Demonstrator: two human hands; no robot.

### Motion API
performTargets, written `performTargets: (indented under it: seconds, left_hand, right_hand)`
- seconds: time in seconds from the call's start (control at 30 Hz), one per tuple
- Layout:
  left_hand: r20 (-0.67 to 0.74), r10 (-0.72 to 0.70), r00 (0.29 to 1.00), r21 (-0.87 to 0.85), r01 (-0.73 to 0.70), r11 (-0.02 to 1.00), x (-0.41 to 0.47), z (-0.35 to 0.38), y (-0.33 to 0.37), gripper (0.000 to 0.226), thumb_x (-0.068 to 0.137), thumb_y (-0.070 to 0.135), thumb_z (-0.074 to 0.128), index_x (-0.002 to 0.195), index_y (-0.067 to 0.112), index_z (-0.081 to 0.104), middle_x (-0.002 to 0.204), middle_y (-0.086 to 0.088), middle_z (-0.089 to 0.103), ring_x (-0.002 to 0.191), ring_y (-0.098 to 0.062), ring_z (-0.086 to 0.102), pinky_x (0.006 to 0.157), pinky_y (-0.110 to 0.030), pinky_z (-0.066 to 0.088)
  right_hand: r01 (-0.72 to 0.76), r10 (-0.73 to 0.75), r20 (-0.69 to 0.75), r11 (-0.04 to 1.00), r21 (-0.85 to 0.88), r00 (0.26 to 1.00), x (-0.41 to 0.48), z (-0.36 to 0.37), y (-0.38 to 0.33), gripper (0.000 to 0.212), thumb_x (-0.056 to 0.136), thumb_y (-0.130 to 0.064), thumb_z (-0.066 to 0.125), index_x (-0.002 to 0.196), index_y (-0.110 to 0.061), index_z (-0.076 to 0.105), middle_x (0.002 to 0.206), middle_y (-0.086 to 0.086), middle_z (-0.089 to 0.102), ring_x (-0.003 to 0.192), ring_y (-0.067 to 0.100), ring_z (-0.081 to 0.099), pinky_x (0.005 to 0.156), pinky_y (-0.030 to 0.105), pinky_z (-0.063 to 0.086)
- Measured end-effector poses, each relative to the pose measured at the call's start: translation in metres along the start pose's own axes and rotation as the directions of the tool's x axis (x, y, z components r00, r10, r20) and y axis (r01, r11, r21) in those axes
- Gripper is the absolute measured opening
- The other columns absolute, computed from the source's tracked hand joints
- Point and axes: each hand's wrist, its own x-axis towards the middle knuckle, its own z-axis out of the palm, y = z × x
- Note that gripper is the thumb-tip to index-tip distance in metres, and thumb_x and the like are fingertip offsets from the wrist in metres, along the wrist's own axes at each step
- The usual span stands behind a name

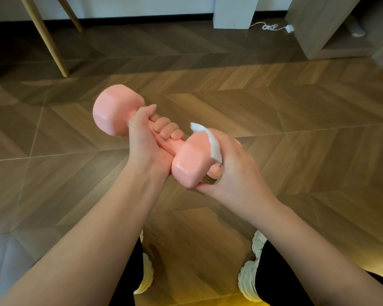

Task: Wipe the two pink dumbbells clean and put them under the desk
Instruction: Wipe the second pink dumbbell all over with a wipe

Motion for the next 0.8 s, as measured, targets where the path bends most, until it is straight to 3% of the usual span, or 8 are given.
performTargets:
  seconds: [0.07, 0.13, 0.23, 0.33, 0.4, 0.53, 0.63, 0.8]
  left_hand:
    - [0.041, -0.013, 0.999, 0.004, 0.013, 1.000, -0.002, 0.001, 0.001, 0.043, 0.091, 0.017, 0.050, 0.052, 0.021, 0.032, 0.044, 0.009, 0.026, 0.036, -0.009, 0.025, 0.040, -0.021, 0.026]
    - [0.066, -0.034, 0.997, -0.006, 0.035, 0.999, -0.004, 0.003, 0.003, 0.044, 0.090, 0.016, 0.049, 0.050, 0.021, 0.031, 0.043, 0.009, 0.027, 0.036, -0.008, 0.025, 0.040, -0.020, 0.027]
    - [0.074, -0.041, 0.996, -0.011, 0.042, 0.999, -0.004, 0.003, 0.005, 0.044, 0.090, 0.016, 0.048, 0.050, 0.021, 0.031, 0.043, 0.009, 0.026, 0.035, -0.008, 0.025, 0.040, -0.020, 0.027]
    - [0.073, -0.043, 0.996, -0.012, 0.044, 0.999, -0.003, 0.002, 0.005, 0.044, 0.090, 0.015, 0.047, 0.050, 0.021, 0.031, 0.043, 0.009, 0.026, 0.035, -0.008, 0.024, 0.040, -0.020, 0.026]
    - [0.071, -0.033, 0.997, -0.010, 0.034, 0.999, -0.003, 0.002, 0.006, 0.044, 0.090, 0.016, 0.047, 0.050, 0.021, 0.030, 0.043, 0.009, 0.025, 0.035, -0.009, 0.024, 0.040, -0.020, 0.026]
    - [0.065, -0.006, 0.998, -0.005, 0.006, 1.000, -0.002, 0.003, 0.008, 0.043, 0.090, 0.016, 0.047, 0.050, 0.021, 0.030, 0.043, 0.009, 0.026, 0.036, -0.009, 0.025, 0.040, -0.021, 0.027]
    - [0.057, -0.001, 0.998, -0.004, 0.001, 1.000, 0.000, 0.002, 0.007, 0.044, 0.090, 0.016, 0.047, 0.050, 0.021, 0.031, 0.043, 0.009, 0.027, 0.036, -0.009, 0.025, 0.040, -0.021, 0.027]
    - [0.037, 0.000, 0.999, 0.019, -0.001, 1.000, 0.001, 0.001, 0.001, 0.041, 0.090, 0.016, 0.048, 0.053, 0.021, 0.031, 0.044, 0.009, 0.025, 0.036, -0.009, 0.024, 0.040, -0.022, 0.027]
  right_hand:
    - [-0.126, 0.125, 0.021, 0.991, 0.054, 0.992, -0.003, 0.004, 0.006, 0.068, 0.068, -0.031, 0.086, 0.126, -0.031, 0.051, 0.095, -0.030, 0.053, 0.093, -0.016, 0.051, 0.076, 0.004, 0.038]
    - [-0.157, 0.156, 0.014, 0.986, 0.055, 0.988, -0.005, 0.007, 0.009, 0.053, 0.074, -0.026, 0.081, 0.118, -0.026, 0.052, 0.086, -0.024, 0.054, 0.087, 0.000, 0.055, 0.069, 0.014, 0.041]
    - [-0.135, 0.134, 0.020, 0.986, 0.094, 0.991, -0.003, 0.005, 0.006, 0.062, 0.074, -0.018, 0.078, 0.129, -0.028, 0.049, 0.102, -0.013, 0.062, 0.095, 0.002, 0.055, 0.080, 0.027, 0.048]
    - [-0.051, 0.046, 0.041, 0.988, 0.149, 0.998, 0.000, 0.000, 0.003, 0.076, 0.073, -0.015, 0.081, 0.138, -0.030, 0.045, 0.128, -0.015, 0.052, 0.118, -0.009, 0.043, 0.093, 0.012, 0.041]
    - [-0.006, -0.007, 0.070, 0.984, 0.180, 0.998, 0.000, -0.006, 0.003, 0.080, 0.071, -0.022, 0.086, 0.140, -0.030, 0.045, 0.135, -0.016, 0.043, 0.131, -0.002, 0.040, 0.099, 0.013, 0.039]
    - [-0.106, 0.056, 0.161, 0.942, 0.319, 0.985, -0.002, -0.020, 0.003, 0.088, 0.073, -0.032, 0.085, 0.145, -0.041, 0.035, 0.139, -0.027, 0.042, 0.133, -0.005, 0.040, 0.102, 0.009, 0.036]
    - [-0.182, 0.094, 0.206, 0.867, 0.463, 0.974, -0.004, -0.018, 0.000, 0.094, 0.068, -0.038, 0.085, 0.149, -0.035, 0.035, 0.139, -0.031, 0.047, 0.133, -0.002, 0.044, 0.110, 0.027, 0.039]
    - [-0.170, 0.100, 0.183, 0.888, 0.426, 0.978, -0.006, -0.003, -0.009, 0.108, 0.059, -0.034, 0.094, 0.147, -0.034, 0.031, 0.129, -0.044, 0.036, 0.132, -0.003, 0.041, 0.112, 0.038, 0.039]
